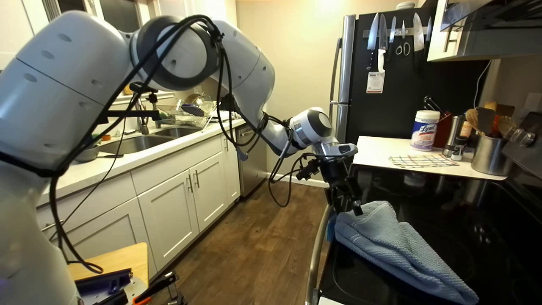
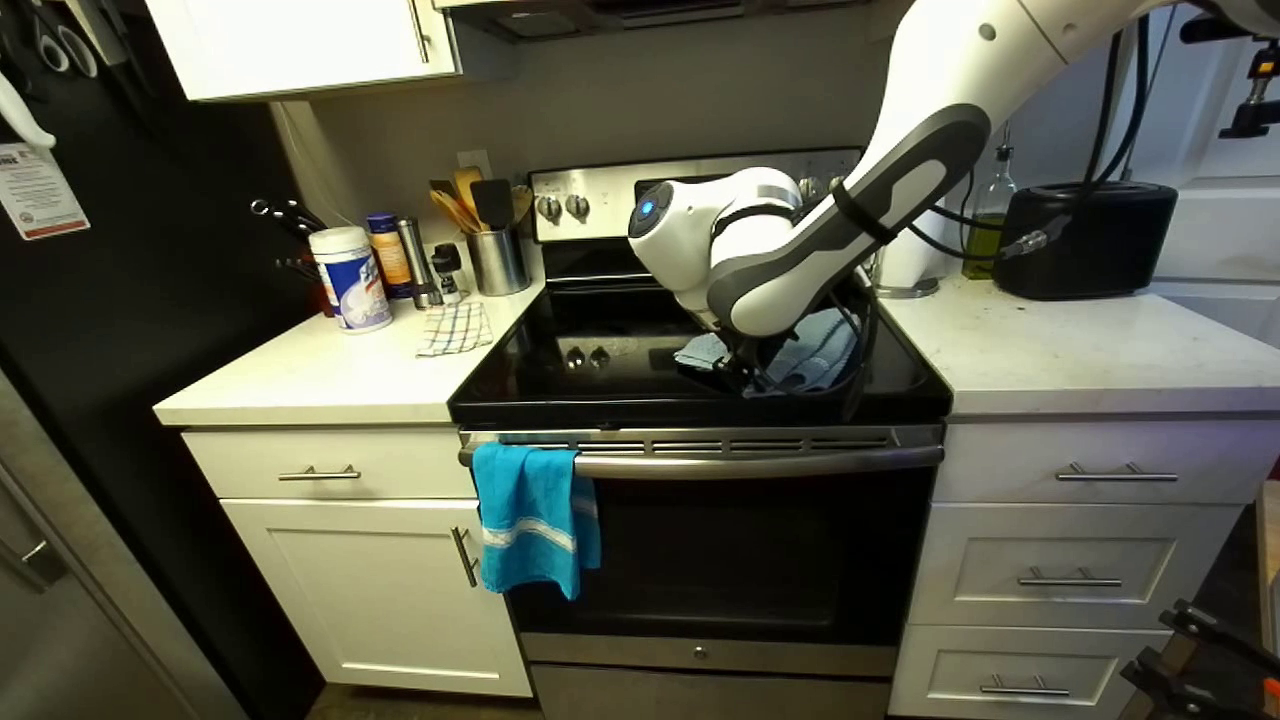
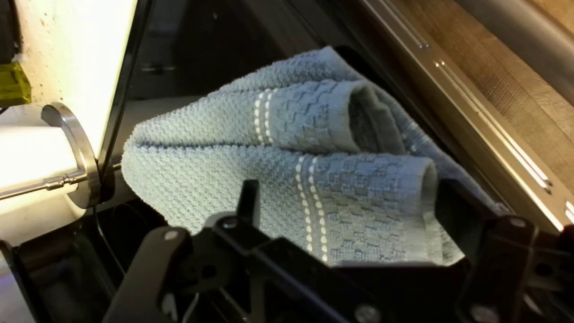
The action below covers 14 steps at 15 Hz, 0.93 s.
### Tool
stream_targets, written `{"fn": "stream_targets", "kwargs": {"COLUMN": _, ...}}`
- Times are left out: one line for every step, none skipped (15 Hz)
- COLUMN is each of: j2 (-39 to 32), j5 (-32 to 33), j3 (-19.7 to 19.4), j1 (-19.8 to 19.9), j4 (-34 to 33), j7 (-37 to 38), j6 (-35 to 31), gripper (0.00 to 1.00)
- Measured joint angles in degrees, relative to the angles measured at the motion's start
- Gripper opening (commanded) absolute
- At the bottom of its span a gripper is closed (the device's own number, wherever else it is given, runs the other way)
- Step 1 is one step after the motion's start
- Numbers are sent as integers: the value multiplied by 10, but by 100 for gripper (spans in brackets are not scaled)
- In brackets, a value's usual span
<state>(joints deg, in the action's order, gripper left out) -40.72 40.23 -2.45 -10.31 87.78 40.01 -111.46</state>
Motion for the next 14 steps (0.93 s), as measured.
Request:
{"fn": "stream_targets", "kwargs": {"j2": 0, "j5": 0, "j3": 0, "j1": 0, "j4": -2, "j7": -2, "j6": 0, "gripper": 100}}
{"fn": "stream_targets", "kwargs": {"j2": 0, "j5": 0, "j3": 0, "j1": -1, "j4": -4, "j7": -4, "j6": 0, "gripper": 100}}
{"fn": "stream_targets", "kwargs": {"j2": 0, "j5": 0, "j3": 0, "j1": -2, "j4": -6, "j7": -5, "j6": 0, "gripper": 100}}
{"fn": "stream_targets", "kwargs": {"j2": -1, "j5": 0, "j3": 0, "j1": -2, "j4": -7, "j7": -6, "j6": 0, "gripper": 100}}
{"fn": "stream_targets", "kwargs": {"j2": -1, "j5": 0, "j3": 0, "j1": -3, "j4": -9, "j7": -8, "j6": 0, "gripper": 100}}
{"fn": "stream_targets", "kwargs": {"j2": -2, "j5": 0, "j3": 0, "j1": -3, "j4": -11, "j7": -10, "j6": 0, "gripper": 100}}
{"fn": "stream_targets", "kwargs": {"j2": -3, "j5": 0, "j3": 1, "j1": -4, "j4": -13, "j7": -13, "j6": 0, "gripper": 100}}
{"fn": "stream_targets", "kwargs": {"j2": -4, "j5": 0, "j3": 1, "j1": -4, "j4": -15, "j7": -15, "j6": 0, "gripper": 100}}
{"fn": "stream_targets", "kwargs": {"j2": -6, "j5": 0, "j3": 1, "j1": -4, "j4": -17, "j7": -16, "j6": 0, "gripper": 100}}
{"fn": "stream_targets", "kwargs": {"j2": -8, "j5": 0, "j3": 1, "j1": -4, "j4": -19, "j7": -17, "j6": 0, "gripper": 100}}
{"fn": "stream_targets", "kwargs": {"j2": -10, "j5": 0, "j3": 2, "j1": -4, "j4": -22, "j7": -18, "j6": 0, "gripper": 100}}
{"fn": "stream_targets", "kwargs": {"j2": -12, "j5": -1, "j3": 2, "j1": -4, "j4": -24, "j7": -22, "j6": 0, "gripper": 100}}
{"fn": "stream_targets", "kwargs": {"j2": -14, "j5": -1, "j3": 2, "j1": -4, "j4": -25, "j7": -28, "j6": 0, "gripper": 100}}
{"fn": "stream_targets", "kwargs": {"j2": -16, "j5": -2, "j3": 2, "j1": -4, "j4": -28, "j7": -36, "j6": 0, "gripper": 100}}
